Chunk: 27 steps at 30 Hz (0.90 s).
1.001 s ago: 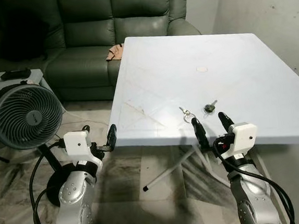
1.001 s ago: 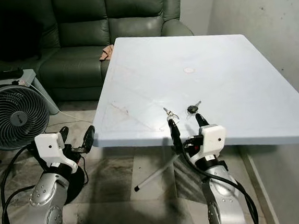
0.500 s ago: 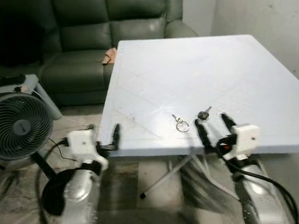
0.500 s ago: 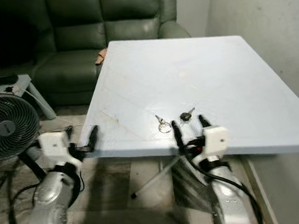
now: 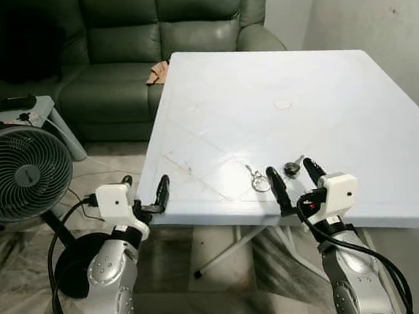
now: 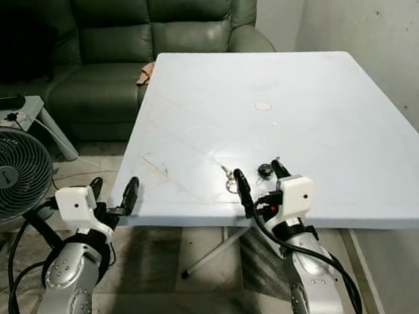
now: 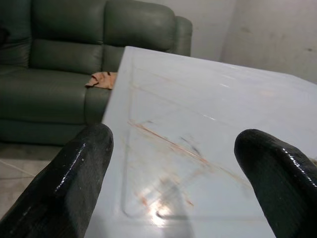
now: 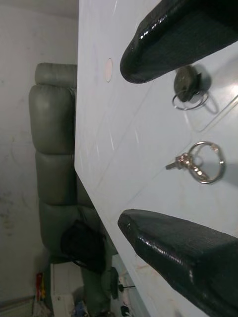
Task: Hang keys on a hook
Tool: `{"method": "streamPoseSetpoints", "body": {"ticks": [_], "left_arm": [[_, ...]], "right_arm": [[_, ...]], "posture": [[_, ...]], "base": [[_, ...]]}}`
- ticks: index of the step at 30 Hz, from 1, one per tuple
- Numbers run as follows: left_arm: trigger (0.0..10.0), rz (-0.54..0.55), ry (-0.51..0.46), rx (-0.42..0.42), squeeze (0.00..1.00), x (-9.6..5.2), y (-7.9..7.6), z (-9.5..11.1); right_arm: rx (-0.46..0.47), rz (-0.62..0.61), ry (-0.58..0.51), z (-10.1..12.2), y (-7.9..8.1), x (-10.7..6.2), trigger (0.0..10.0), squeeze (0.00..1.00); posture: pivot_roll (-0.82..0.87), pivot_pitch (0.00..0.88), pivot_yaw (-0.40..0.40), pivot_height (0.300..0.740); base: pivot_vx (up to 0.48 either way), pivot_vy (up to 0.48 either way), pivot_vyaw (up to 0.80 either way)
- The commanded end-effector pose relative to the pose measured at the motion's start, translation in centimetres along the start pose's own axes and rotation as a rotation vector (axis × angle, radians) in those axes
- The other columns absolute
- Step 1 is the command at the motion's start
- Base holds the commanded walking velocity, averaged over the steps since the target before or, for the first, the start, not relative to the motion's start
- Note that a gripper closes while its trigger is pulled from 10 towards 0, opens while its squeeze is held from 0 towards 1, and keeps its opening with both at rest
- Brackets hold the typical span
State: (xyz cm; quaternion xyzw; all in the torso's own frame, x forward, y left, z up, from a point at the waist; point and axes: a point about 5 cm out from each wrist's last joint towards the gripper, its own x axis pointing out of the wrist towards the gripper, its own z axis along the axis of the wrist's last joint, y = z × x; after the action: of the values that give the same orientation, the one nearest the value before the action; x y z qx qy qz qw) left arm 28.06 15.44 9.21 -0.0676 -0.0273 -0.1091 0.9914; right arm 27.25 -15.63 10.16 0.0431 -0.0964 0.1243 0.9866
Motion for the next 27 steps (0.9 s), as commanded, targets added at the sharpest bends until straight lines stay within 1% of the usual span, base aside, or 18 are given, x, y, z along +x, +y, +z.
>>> {"method": "streamPoseSetpoints", "body": {"ticks": [1, 6, 10, 14, 22, 24, 25, 27], "left_arm": [[10.0, -0.026, -0.012, 0.031, 0.00, -0.2, -0.4, 0.3], [10.0, -0.068, -0.003, 0.036, 0.00, -0.6, -1.3, -0.1], [10.0, -0.105, 0.004, 0.048, 0.00, -1.2, -2.1, -0.4], [10.0, -0.102, 0.001, 0.050, 0.00, -1.1, -2.1, -0.3], [10.0, -0.101, -0.004, 0.053, 0.00, -1.1, -2.1, -0.1], [10.0, -0.117, -0.005, 0.063, 0.00, -1.0, -2.3, -0.1], [10.0, -0.146, -0.004, 0.083, 0.00, -1.0, -2.7, -0.1], [10.0, -0.155, -0.004, 0.089, 0.00, -1.1, -2.8, -0.1]], "right_arm": [[-0.041, 0.013, 0.005, 0.3, -0.3, 0.4, 10.0, 0.00], [-0.084, 0.036, 0.048, 0.1, -0.6, 0.9, 10.0, 0.00], [-0.136, 0.070, 0.079, 0.2, -1.1, 1.8, 10.0, 0.00], [-0.142, 0.072, 0.079, 0.4, -1.4, 2.2, 10.0, 0.00], [-0.149, 0.073, 0.085, 0.3, -1.4, 2.5, 10.0, 0.00], [-0.148, 0.076, 0.086, 0.2, -1.1, 2.4, 10.0, 0.00], [-0.148, 0.076, 0.089, 0.1, -0.9, 2.4, 10.0, 0.00], [-0.149, 0.076, 0.091, 0.1, -0.9, 2.4, 10.0, 0.00]], "posture": [[0.04, 0.000, 0.006, 0.740], [0.05, 0.000, -0.001, 0.740], [0.06, 0.000, -0.009, 0.740], [0.06, 0.000, -0.014, 0.740], [0.06, 0.000, -0.014, 0.740], [0.06, 0.000, -0.013, 0.740], [0.06, 0.000, -0.012, 0.740], [0.06, 0.000, -0.012, 0.740]], "base": [[0.000, 0.000, 0.00], [0.000, 0.000, 0.00], [0.000, 0.000, 0.00], [0.000, 0.000, 0.00], [0.000, 0.000, 0.00], [0.000, 0.000, 0.00], [0.000, 0.000, 0.00], [0.000, 0.000, 0.00]]}}
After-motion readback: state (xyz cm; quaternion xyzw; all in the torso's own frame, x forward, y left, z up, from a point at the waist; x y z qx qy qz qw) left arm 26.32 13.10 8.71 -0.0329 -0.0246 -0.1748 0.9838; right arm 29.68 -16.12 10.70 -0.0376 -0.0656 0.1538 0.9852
